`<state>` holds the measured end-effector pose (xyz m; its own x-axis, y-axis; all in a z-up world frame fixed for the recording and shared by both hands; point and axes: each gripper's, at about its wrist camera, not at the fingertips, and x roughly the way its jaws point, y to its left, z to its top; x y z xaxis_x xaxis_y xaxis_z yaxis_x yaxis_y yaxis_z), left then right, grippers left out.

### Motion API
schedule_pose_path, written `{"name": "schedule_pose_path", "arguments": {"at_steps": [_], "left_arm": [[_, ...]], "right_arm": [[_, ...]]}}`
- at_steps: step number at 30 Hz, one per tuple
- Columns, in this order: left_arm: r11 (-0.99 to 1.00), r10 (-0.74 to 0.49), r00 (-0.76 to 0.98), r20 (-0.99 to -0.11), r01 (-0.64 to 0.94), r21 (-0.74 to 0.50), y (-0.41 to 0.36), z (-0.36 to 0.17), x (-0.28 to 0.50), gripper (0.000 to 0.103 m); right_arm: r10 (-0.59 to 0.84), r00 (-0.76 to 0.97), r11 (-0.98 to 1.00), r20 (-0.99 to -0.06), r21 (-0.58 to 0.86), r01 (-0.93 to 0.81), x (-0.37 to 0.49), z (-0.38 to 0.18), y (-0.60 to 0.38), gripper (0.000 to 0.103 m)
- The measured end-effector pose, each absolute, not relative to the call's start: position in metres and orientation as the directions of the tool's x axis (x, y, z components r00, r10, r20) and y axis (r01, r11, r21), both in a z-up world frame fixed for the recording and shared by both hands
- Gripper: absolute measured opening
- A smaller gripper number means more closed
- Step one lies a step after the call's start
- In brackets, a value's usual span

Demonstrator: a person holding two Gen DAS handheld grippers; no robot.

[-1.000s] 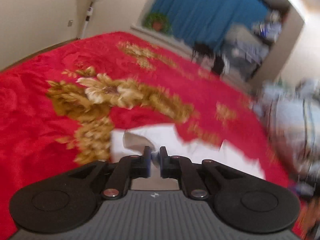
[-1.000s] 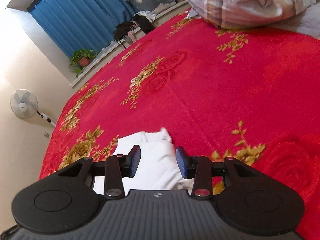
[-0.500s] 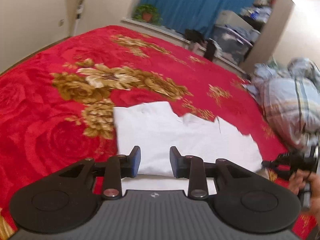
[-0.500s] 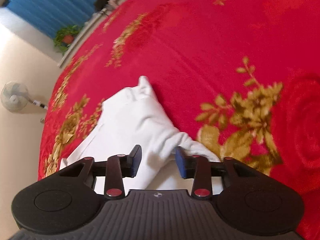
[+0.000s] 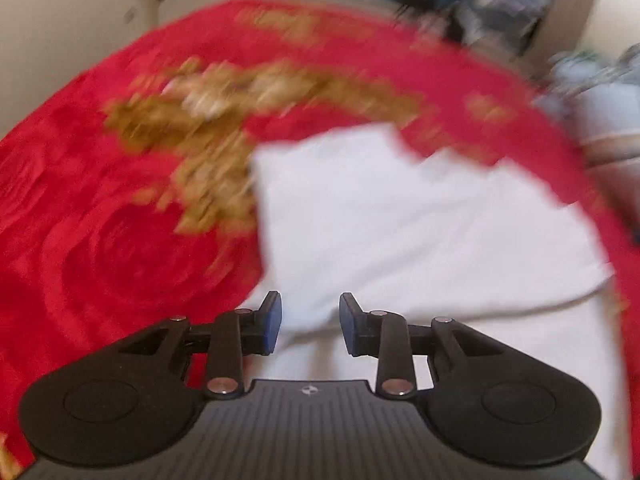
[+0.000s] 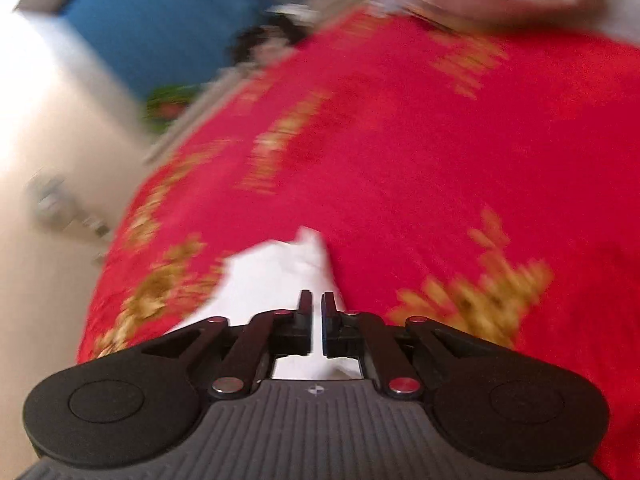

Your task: Fold small clothes

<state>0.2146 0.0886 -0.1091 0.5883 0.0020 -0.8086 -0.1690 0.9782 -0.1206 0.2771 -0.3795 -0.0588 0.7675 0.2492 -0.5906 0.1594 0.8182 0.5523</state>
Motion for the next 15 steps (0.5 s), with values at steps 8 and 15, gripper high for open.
{"name": "schedule_pose_path", "arguments": {"at_steps": [8,15], "left_arm": [[0.987,0.008,0.642,-0.767,-0.13,-0.099,0.092,-0.099,0.207,0.035],[0.982,-0.014,0.653,-0.757,-0.135,-0.134,0.091,-0.088,0.208,0.035]], "right_arm": [[0.268,0.729,0.839,-0.63,0.524,0.144,0.35,-0.085,-0.382,0.023],[0.257,0.7,0.911,-0.666,0.409,0.055,0.387,-0.108,-0.361,0.038]]}}
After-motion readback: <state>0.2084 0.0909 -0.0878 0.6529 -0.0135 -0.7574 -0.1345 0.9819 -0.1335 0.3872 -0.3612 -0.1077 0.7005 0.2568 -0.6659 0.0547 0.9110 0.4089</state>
